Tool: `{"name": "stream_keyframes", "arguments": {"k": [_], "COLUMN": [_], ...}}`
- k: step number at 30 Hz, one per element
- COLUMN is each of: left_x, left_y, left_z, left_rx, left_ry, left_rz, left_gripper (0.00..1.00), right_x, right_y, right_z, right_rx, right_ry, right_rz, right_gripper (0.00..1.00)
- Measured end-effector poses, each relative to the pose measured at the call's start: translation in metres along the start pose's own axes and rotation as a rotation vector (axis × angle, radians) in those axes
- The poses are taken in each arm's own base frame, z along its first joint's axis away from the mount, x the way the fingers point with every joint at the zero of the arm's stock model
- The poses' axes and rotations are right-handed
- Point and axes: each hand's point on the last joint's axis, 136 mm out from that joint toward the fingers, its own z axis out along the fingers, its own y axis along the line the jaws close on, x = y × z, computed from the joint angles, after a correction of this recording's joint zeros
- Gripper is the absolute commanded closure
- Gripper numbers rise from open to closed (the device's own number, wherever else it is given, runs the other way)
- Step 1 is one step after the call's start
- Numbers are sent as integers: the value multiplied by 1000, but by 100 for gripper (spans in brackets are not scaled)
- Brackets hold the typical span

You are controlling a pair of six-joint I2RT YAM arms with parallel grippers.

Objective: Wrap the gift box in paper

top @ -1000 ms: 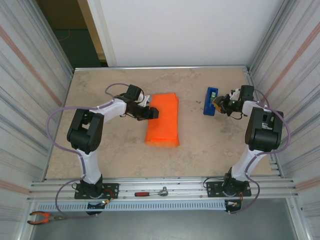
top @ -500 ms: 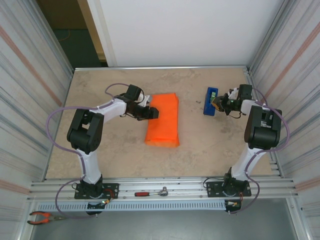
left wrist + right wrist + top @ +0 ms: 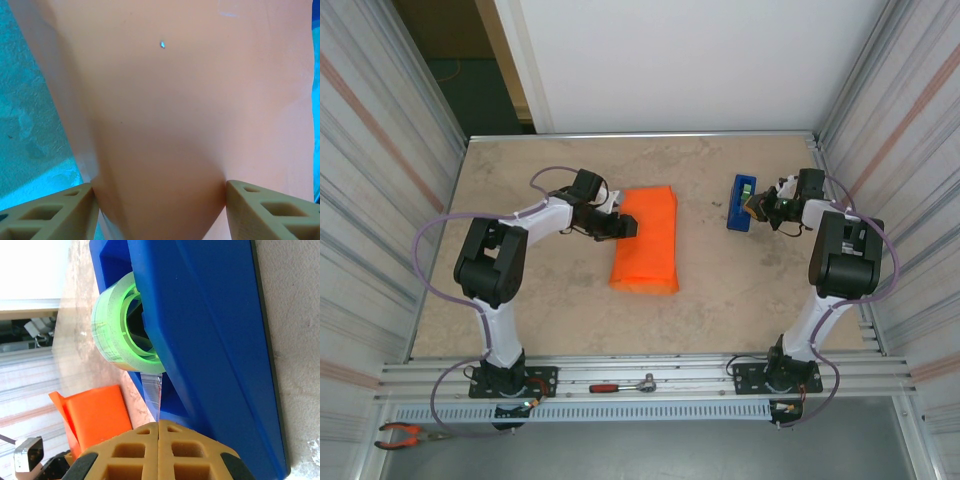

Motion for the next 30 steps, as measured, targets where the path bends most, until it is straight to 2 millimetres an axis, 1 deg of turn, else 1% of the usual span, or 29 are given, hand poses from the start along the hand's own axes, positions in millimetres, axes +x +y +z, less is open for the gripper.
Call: {"name": "stream_keyframes", "arguments": {"k": [10, 12, 17, 19, 21, 26, 30], "left_x": [0, 0, 0, 0, 0, 0, 0], "left_y": [0, 0, 0, 0, 0, 0, 0], "left_z": [0, 0, 0, 0, 0, 0, 0], "left_rx": [0, 0, 0, 0, 0, -1, -1], "left_ry": [0, 0, 0, 0, 0, 1, 0], "left_rz": [0, 0, 0, 0, 0, 1, 1], "left_gripper": [36, 36, 36, 36, 36, 36, 36], "right_x": [0, -2, -4, -1, 4, 19, 32], "right_y": [11, 17, 38, 42, 42, 32, 35], "right_z": [-6, -10, -26, -32, -34, -35, -35], "right_rx": [-31, -43, -81, -88, -89, -65, -58], "right_ry": [-11, -26, -72, -80, -80, -68, -61], "right_rz": [9, 4, -23, -26, -14, 14, 13], "right_gripper": [100, 100, 100, 100, 100, 100, 100]}}
